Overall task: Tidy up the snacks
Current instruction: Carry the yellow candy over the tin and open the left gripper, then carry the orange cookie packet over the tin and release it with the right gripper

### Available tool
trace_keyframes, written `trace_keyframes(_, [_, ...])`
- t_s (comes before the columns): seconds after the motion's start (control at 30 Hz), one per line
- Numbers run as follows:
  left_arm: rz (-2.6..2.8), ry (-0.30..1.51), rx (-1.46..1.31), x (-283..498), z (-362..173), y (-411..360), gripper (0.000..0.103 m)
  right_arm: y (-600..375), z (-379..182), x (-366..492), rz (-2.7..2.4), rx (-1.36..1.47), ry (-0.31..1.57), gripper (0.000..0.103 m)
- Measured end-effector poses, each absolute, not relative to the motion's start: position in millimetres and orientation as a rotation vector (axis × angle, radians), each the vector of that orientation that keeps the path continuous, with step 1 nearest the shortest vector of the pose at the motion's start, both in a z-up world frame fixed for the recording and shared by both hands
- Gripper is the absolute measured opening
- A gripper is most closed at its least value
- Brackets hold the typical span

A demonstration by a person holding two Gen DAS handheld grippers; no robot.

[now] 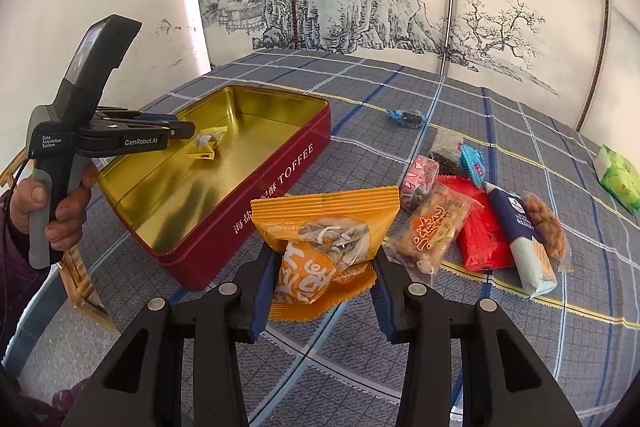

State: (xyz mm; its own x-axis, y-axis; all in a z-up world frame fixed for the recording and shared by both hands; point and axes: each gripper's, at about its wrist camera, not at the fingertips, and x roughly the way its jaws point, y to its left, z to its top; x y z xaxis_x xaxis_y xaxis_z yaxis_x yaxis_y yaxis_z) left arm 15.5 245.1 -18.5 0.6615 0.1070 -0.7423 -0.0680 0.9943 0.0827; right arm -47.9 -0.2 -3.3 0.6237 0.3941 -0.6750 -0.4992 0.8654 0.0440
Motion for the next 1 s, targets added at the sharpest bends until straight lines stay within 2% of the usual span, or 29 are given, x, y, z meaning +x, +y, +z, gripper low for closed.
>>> trace_keyframes(0.17, [0.099,0.836,0.043,15,-17,247,0.029,0,-3,-48,0.516,-0.154,0.735,0.043])
trace_keyframes(0.43, [0.126,0.786,0.025,3,-6,249,0.051,17,13,-46,0.545,-0.17,0.707,0.043])
trace_keyframes(0.6, [0.157,0.747,0.024,-4,4,253,0.068,37,30,-37,0.591,-0.178,0.681,0.043])
trace_keyframes(0.83, [0.171,0.74,-0.004,-12,13,267,0.07,69,44,-13,0.65,-0.175,0.673,0.044])
trace_keyframes(1.0, [0.183,0.736,-0.03,-18,15,278,0.076,93,44,1,0.678,-0.18,0.682,0.044])
